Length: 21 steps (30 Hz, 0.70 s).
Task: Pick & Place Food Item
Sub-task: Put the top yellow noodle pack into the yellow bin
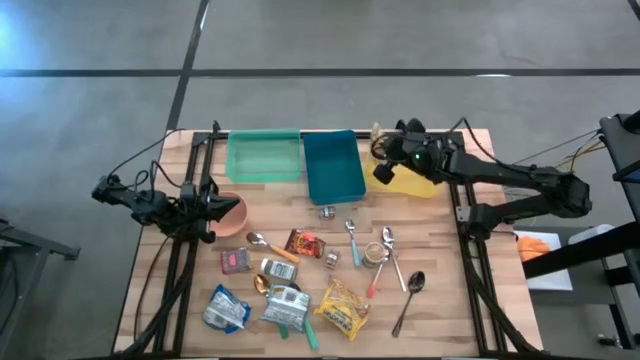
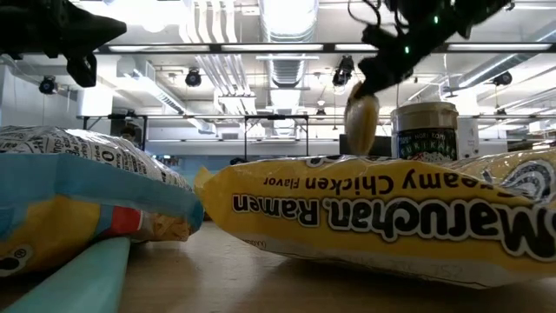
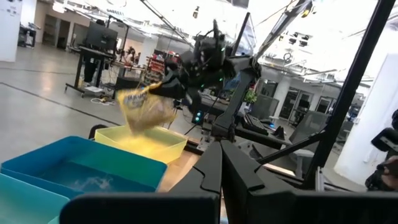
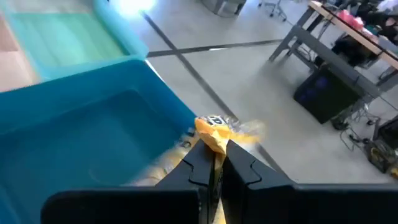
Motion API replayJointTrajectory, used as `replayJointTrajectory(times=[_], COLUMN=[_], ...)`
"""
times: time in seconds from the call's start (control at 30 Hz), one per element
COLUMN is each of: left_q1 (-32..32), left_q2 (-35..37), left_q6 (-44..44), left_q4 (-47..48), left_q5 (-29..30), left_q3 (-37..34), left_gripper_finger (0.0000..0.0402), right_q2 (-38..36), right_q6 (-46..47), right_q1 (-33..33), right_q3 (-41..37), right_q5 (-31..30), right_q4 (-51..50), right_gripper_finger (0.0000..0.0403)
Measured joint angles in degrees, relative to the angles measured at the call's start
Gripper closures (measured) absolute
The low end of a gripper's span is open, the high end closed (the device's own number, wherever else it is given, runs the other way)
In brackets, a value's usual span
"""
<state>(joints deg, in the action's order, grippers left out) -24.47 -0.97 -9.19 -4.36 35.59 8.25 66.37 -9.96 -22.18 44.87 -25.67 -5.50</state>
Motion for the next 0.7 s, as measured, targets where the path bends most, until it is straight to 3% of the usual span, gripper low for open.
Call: replayJointTrajectory(times=[0.13,0.43,0.7], left_q1=[0.01,0.02,0.00], left_q2=[0.00,0.00,0.00], left_q6=[0.03,0.46,0.44], left_q4=[0.06,0.10,0.08], left_q5=[0.00,0.00,0.00], left_q3=[0.00,0.00,-0.02], left_gripper_finger=[0.0399,0.0399,0.0399], right_q2=[0.13,0.85,7.26], right_q6=[-0.22,0.40,-0.31], right_q1=[-3.15,-5.60,-5.65], right_q3=[-6.37,-17.87,-20.14], right_q5=[5.11,6.44,6.22], right_q4=[7.32,26.89,32.79], right_gripper_finger=[0.0395,0.0395,0.0395])
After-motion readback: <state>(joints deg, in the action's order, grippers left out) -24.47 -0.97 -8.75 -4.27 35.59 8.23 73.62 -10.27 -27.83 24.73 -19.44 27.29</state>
